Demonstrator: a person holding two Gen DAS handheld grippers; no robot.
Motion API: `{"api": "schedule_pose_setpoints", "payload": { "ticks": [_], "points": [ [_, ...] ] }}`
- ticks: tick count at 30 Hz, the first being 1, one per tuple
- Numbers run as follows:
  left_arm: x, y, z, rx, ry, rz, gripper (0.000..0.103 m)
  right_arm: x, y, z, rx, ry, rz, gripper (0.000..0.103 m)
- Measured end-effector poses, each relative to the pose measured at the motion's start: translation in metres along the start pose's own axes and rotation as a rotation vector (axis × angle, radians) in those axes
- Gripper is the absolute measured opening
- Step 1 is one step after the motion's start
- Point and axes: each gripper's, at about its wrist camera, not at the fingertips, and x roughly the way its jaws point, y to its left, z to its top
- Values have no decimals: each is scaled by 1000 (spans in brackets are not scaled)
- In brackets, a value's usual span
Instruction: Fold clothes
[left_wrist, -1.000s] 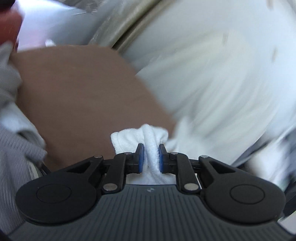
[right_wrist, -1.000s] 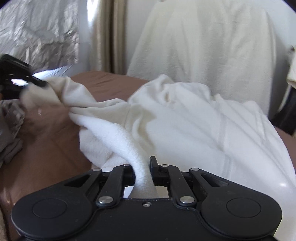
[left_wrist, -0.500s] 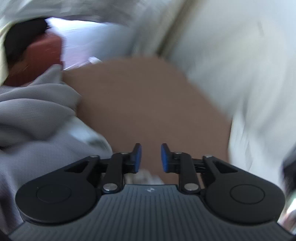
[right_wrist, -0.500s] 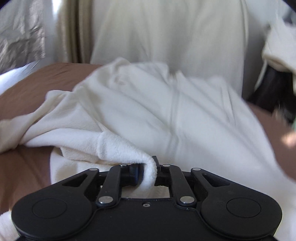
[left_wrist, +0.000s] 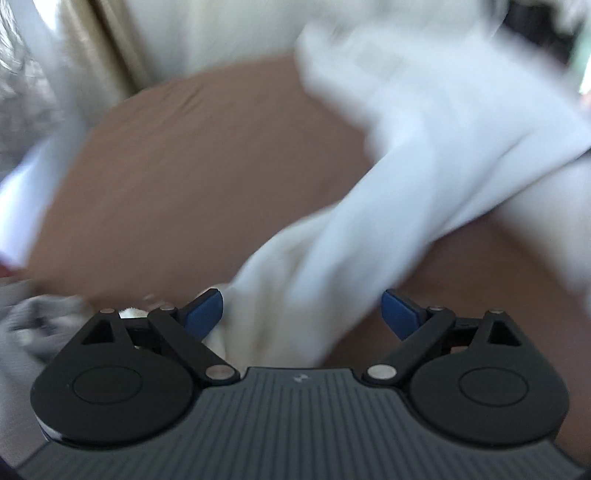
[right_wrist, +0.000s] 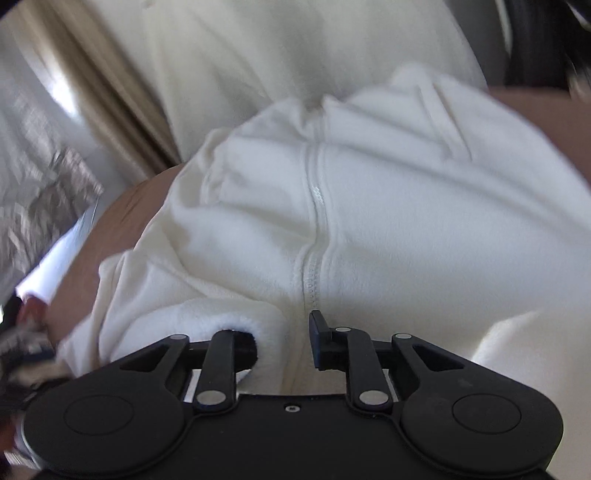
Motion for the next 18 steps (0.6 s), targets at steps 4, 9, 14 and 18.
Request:
{"api": "schedule_pose_setpoints", "payload": {
  "ticks": [4, 9, 14, 18],
  "points": [
    [7, 3, -4, 53, -33, 67, 72, -10, 8, -29, -153, -49, -23, 24],
    [-40, 54, 6, -275, -201, -145, 25, -42, 29, -45, -368, -250, 32, 8],
    [-47, 88, 60, -600, -331, -432, 42, -47, 26, -26, -428, -315, -62, 7],
    [-10, 100, 73, -856, -249, -481, 71, -15, -11, -20, -301, -180, -164, 7]
  ]
}}
